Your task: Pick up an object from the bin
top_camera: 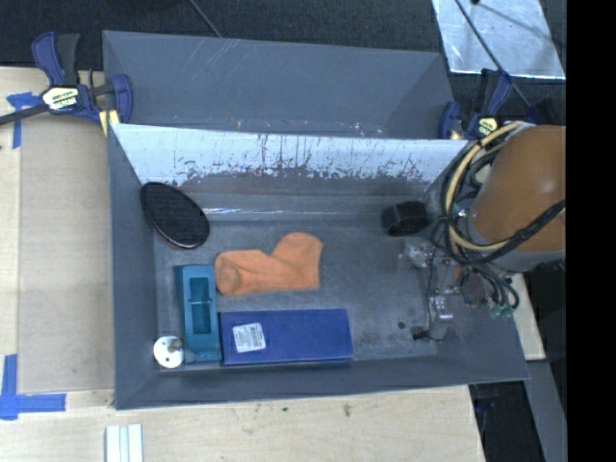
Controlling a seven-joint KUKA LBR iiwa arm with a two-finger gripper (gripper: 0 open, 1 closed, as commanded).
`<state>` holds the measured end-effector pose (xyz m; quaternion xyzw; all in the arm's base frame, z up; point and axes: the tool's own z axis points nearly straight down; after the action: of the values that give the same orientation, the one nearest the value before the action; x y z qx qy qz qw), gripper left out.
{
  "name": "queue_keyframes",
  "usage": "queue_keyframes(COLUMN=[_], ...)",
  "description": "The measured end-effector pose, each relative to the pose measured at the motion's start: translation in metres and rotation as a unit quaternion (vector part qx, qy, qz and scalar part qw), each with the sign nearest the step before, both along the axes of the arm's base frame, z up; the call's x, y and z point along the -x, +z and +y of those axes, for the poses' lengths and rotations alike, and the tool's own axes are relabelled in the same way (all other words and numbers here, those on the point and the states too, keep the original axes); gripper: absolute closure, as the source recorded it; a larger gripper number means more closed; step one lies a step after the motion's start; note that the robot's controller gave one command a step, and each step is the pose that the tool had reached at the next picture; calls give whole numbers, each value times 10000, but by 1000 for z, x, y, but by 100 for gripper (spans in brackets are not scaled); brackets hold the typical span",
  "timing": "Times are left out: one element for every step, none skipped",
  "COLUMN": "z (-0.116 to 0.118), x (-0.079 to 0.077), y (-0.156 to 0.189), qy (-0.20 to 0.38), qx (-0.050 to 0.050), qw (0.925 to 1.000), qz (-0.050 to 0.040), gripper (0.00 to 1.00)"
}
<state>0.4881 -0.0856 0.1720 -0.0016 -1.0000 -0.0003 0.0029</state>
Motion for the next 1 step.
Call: queue_keyframes(z=[0], x=[-2], y=[4], qy=[13], qx=[6], qw=[10000], qz=[-44], gripper=[0])
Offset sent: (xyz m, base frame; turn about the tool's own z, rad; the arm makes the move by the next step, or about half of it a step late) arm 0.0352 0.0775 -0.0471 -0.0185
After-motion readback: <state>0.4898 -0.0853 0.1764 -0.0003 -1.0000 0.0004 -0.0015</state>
